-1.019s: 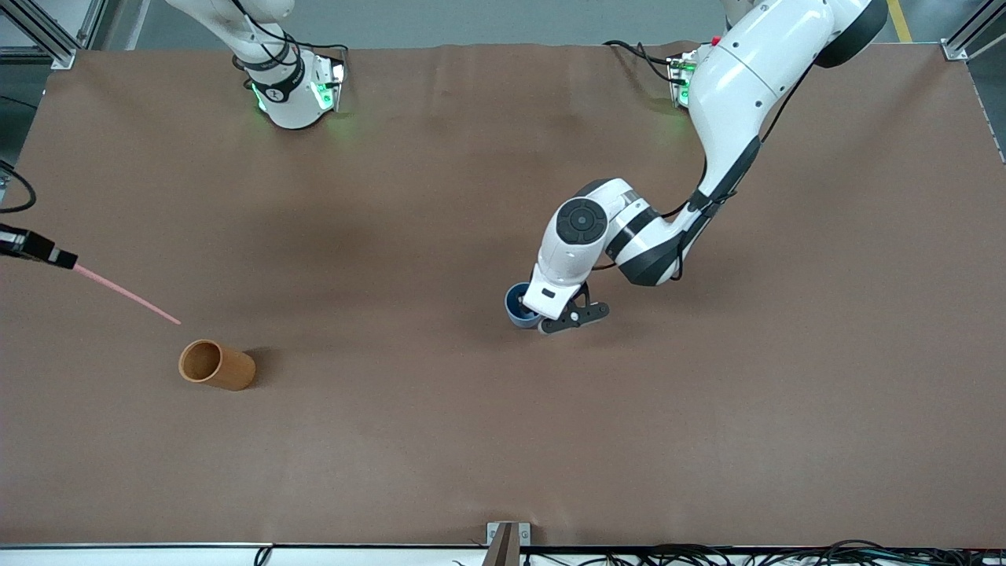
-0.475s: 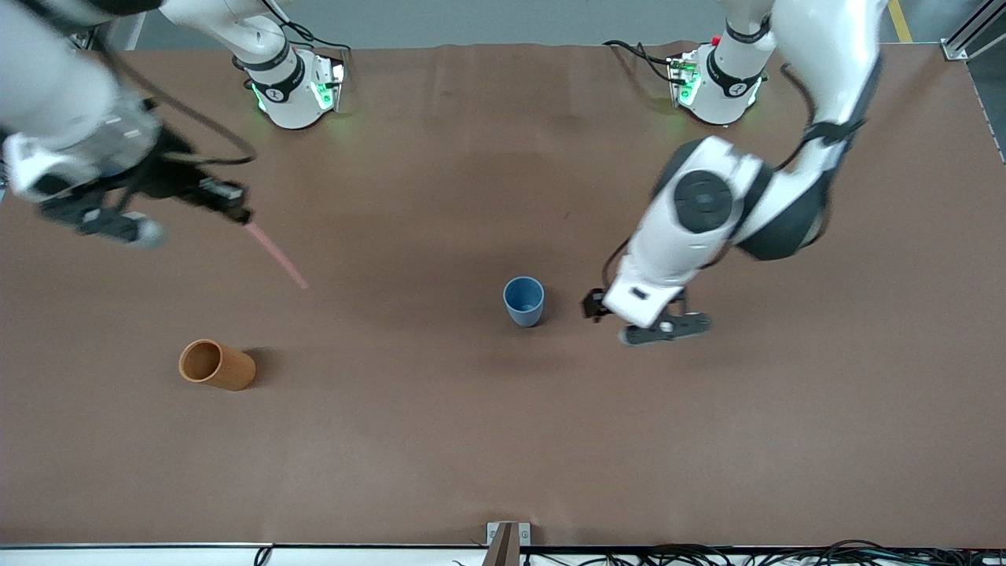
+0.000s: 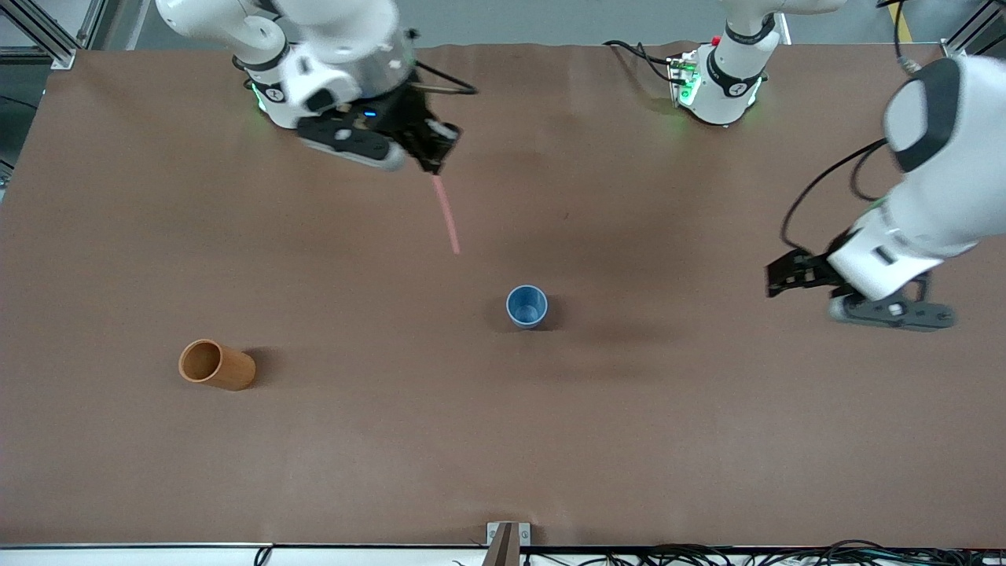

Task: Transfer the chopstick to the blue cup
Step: 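Lift the pink stick with the right gripper while the left gripper withdraws, then lower the pink stick into the blue cup with the right gripper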

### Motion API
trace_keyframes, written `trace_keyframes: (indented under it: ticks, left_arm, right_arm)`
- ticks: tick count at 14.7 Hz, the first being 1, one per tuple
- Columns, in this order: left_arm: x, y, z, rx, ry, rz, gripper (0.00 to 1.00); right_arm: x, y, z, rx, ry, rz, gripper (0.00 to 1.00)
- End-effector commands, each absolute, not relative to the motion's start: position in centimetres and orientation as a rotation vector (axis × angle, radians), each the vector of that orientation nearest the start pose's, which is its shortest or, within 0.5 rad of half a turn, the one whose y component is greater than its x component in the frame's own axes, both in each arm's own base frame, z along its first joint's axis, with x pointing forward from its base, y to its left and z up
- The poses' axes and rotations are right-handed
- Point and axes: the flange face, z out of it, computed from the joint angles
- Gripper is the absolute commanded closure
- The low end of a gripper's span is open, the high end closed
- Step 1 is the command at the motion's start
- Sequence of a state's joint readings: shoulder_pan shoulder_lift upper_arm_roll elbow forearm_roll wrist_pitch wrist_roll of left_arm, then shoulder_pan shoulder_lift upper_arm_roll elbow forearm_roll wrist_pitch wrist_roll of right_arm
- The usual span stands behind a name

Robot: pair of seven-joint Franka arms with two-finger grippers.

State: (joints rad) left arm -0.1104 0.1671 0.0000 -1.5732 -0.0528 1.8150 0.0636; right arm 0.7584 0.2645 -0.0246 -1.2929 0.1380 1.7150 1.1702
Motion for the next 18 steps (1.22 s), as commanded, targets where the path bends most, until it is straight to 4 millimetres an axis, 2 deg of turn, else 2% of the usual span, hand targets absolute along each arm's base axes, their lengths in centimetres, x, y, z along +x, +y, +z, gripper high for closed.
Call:
trace_keyframes:
  ticks: [1,3,5,8,10,14,18]
  left_arm:
    - [59.2,-5.6,59.0,-3.175,0.301,-0.155,0.00]
    - [57.8,-5.9,62.3,-3.178,0.303,-0.135,0.00]
    - [57.0,-6.4,64.7,-3.181,0.278,-0.114,0.00]
    - [55.0,-8.4,66.9,-3.190,0.244,-0.099,0.00]
    - [54.9,-8.2,66.9,-3.194,0.262,-0.098,0.00]
    - [55.0,-8.2,66.7,-3.195,0.237,-0.092,0.00]
    - [55.2,-8.3,66.7,-3.200,0.233,-0.091,0.00]
  right_arm:
    - [46.9,49.9,58.8,-2.839,0.690,-0.010,1.00]
    - [47.3,52.1,57.2,-2.835,0.681,-0.017,1.00]
    - [47.8,53.4,55.5,-2.837,0.668,-0.027,1.00]
    - [48.0,54.6,52.4,-2.909,0.591,-0.095,0.99]
    - [47.8,55.3,50.4,-2.971,0.537,-0.143,0.99]
    - [47.6,56.0,47.4,-3.022,0.469,-0.118,0.98]
    - [48.0,57.4,44.7,-3.006,0.396,-0.147,0.98]
